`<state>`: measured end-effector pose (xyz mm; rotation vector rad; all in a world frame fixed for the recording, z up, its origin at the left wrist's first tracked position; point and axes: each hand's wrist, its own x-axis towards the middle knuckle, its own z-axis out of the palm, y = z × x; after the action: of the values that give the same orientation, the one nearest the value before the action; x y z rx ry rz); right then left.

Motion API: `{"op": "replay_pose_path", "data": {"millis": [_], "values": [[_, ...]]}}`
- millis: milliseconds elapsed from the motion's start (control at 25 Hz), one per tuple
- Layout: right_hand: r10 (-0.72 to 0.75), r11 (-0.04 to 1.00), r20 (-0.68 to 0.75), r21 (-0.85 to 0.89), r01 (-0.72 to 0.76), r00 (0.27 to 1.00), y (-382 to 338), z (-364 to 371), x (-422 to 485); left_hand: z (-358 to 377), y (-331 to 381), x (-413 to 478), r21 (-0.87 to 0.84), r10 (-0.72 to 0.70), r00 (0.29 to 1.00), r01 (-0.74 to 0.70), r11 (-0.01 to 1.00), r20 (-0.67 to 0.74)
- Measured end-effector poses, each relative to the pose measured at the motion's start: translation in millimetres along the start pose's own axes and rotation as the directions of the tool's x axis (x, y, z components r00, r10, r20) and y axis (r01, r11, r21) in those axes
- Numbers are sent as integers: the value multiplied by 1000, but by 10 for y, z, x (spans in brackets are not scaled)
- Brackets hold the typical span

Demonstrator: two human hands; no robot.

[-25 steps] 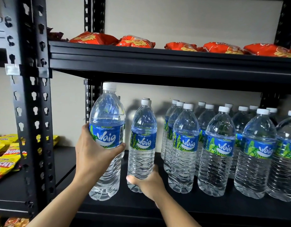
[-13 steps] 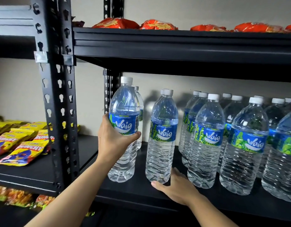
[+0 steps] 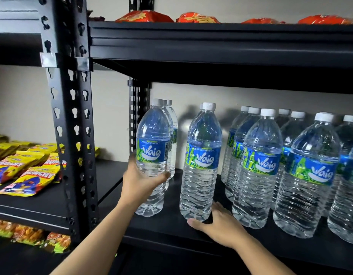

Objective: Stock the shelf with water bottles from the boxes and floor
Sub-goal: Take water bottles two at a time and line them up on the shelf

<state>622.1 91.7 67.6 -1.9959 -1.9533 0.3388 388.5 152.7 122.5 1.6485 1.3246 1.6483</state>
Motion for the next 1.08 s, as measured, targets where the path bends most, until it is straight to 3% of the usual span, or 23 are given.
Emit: {"op": "replay_pose_path", "data": {"millis": [120,320,680,1080], "values": [[7,1000,6,6,-7,1000,-1,-4,-13,15,-344,-178,-1,-126,989,126,992,79],[32,999,16,27,-32,999,2,-65,-30,20,-483,-112,-21,-201,958,210,978,204],[20,998,-52,62,-17,998,94,48,25,87,-482,-118,-76,-222,963,236,969,153],[48,999,-7,14,-48,999,37,12,-25,75,-573,-109,-27,-233,961,240,970,146]]}}
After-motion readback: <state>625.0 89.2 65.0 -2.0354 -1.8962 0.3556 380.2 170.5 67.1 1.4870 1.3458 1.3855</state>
